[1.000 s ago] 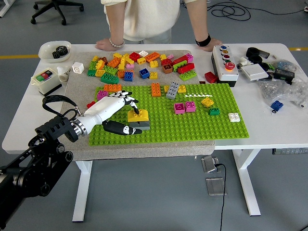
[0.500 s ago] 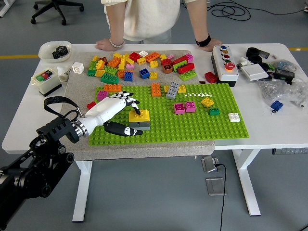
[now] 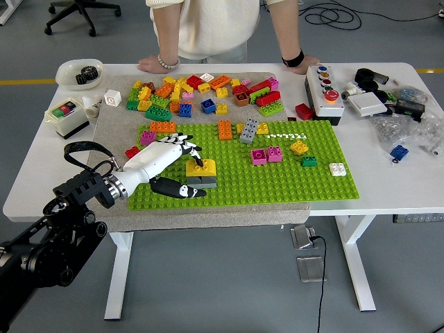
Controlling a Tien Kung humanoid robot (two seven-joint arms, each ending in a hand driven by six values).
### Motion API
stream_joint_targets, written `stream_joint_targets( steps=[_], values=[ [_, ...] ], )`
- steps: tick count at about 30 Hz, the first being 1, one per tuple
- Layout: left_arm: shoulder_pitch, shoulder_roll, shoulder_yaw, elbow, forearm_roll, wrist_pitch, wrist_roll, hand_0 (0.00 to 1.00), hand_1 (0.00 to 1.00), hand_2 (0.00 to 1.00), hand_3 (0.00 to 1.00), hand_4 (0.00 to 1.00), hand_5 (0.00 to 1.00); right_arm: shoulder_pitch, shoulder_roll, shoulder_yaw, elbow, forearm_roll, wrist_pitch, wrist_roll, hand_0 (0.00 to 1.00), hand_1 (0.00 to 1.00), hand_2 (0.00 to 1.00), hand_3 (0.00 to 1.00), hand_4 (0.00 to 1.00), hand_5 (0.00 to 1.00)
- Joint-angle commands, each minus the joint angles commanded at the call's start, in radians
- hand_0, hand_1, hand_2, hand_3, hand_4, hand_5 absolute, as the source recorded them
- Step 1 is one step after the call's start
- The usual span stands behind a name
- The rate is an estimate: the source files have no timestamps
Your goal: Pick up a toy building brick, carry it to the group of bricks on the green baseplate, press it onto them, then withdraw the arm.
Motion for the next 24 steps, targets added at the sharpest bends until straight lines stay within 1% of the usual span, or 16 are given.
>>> stream_joint_targets(
  steps=[13, 24],
  values=[
    [-0.002, 0.001, 0.004, 0.001, 0.002, 0.004, 0.0, 0.998, 0.985, 0.868, 0.594, 0.998, 0.602, 0.0, -0.001, -0.001, 0.0, 0.002, 0.0, -0.001, 0.743, 0.633, 0.674, 0.62, 0.826, 0.521],
    [0.002, 0.002, -0.024, -0.038, -0.023, 0.003, -0.002, 0.998, 0.984, 0.868, 0.594, 0.998, 0.602, -0.002, 0.0, -0.001, 0.0, 0.0, 0.0, -0.001, 0.742, 0.634, 0.674, 0.62, 0.826, 0.522]
  ],
)
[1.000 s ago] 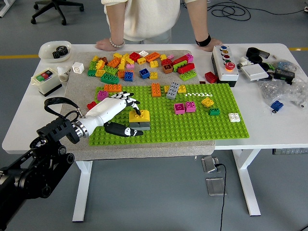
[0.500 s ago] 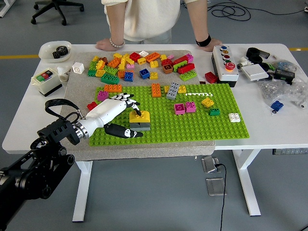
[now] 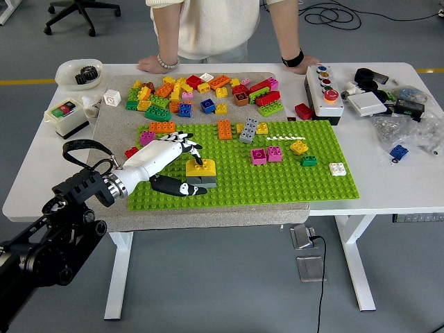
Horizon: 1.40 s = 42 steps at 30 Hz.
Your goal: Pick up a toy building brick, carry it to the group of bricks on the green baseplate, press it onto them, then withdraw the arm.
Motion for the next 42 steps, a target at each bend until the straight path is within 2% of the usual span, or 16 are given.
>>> stream_joint_targets(
  steps=[13, 19, 20, 25, 26, 37, 42],
  values=[
    [-0.002, 0.001, -0.014, -0.035, -0.014, 0.007, 0.001, 0.998, 0.981, 0.862, 0.594, 0.998, 0.602, 0.0, 0.0, 0.0, 0.0, 0.004, 0.0, -0.001, 0.742, 0.633, 0.675, 0.619, 0.826, 0.521],
    [-0.002, 0.005, -0.019, -0.064, -0.011, 0.044, -0.011, 0.998, 0.974, 0.861, 0.597, 0.998, 0.604, 0.001, 0.0, 0.0, 0.0, 0.005, -0.001, 0.0, 0.742, 0.634, 0.675, 0.62, 0.827, 0.521],
    [-0.001, 0.006, -0.019, -0.067, -0.01, 0.05, -0.013, 0.998, 0.965, 0.868, 0.675, 0.998, 0.607, 0.001, 0.0, 0.0, 0.0, 0.005, -0.001, 0.0, 0.742, 0.634, 0.675, 0.62, 0.826, 0.522],
    [0.0, 0.011, -0.03, -0.099, 0.01, 0.097, -0.024, 0.998, 0.965, 0.868, 0.675, 0.998, 0.607, -0.004, 0.002, 0.002, 0.0, 0.006, 0.0, 0.0, 0.742, 0.634, 0.675, 0.62, 0.826, 0.522],
    [-0.001, 0.013, -0.032, -0.106, 0.02, 0.109, -0.026, 0.998, 0.959, 0.875, 0.824, 0.998, 0.611, -0.006, 0.003, 0.004, 0.0, 0.006, 0.0, 0.0, 0.743, 0.632, 0.675, 0.62, 0.827, 0.522],
    [-0.005, 0.031, -0.024, -0.123, 0.062, 0.153, -0.035, 0.998, 0.961, 0.879, 0.863, 0.998, 0.613, -0.027, 0.007, 0.013, 0.0, -0.002, 0.001, 0.002, 0.741, 0.632, 0.674, 0.62, 0.827, 0.522],
    [-0.006, 0.039, -0.018, -0.122, 0.062, 0.157, -0.034, 0.998, 0.963, 0.881, 0.874, 0.998, 0.615, -0.032, 0.006, 0.011, 0.0, -0.006, 0.002, 0.004, 0.742, 0.632, 0.674, 0.619, 0.828, 0.523]
  ],
)
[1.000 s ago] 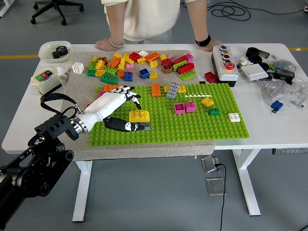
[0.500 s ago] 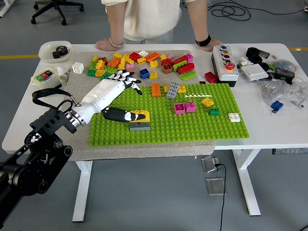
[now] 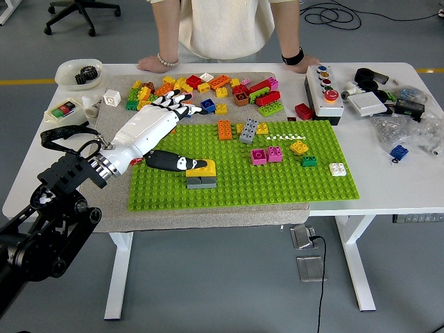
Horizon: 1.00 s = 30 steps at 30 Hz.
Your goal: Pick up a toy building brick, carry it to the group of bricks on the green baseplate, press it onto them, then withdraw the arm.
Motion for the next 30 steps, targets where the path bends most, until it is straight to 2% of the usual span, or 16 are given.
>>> stream_joint_targets(
  steps=[13, 20, 30],
  values=[
    [0.006, 0.006, 0.0, -0.01, -0.007, 0.005, 0.0, 0.998, 0.955, 0.878, 0.878, 0.998, 0.625, -0.004, 0.005, 0.003, 0.0, -0.003, 0.0, 0.0, 0.742, 0.632, 0.674, 0.619, 0.83, 0.524],
    [0.019, 0.014, -0.015, -0.031, -0.013, 0.021, -0.007, 0.998, 0.951, 0.873, 0.873, 0.998, 0.633, -0.005, 0.004, 0.011, 0.0, 0.0, -0.001, 0.001, 0.741, 0.633, 0.674, 0.62, 0.83, 0.525],
    [0.039, 0.016, -0.053, -0.059, -0.019, 0.019, -0.009, 0.998, 0.945, 0.866, 0.862, 0.998, 0.653, 0.002, -0.004, 0.019, 0.0, 0.009, -0.005, 0.002, 0.741, 0.633, 0.674, 0.62, 0.83, 0.526]
  ],
)
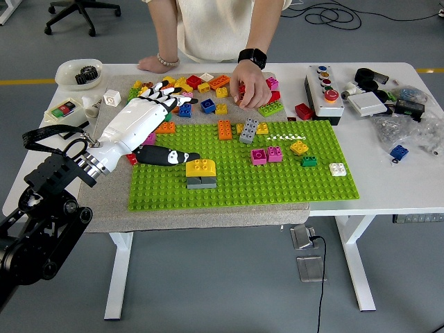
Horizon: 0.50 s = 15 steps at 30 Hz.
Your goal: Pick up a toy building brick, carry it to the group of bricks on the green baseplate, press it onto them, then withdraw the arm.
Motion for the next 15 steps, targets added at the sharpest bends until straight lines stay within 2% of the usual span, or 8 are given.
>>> stream_joint_targets(
  steps=[15],
  values=[
    [0.016, 0.006, -0.027, -0.006, -0.018, 0.002, -0.002, 0.998, 0.94, 0.853, 0.853, 0.998, 0.659, 0.006, -0.007, 0.002, 0.0, 0.001, -0.001, 0.002, 0.742, 0.634, 0.674, 0.62, 0.828, 0.525]
  ],
)
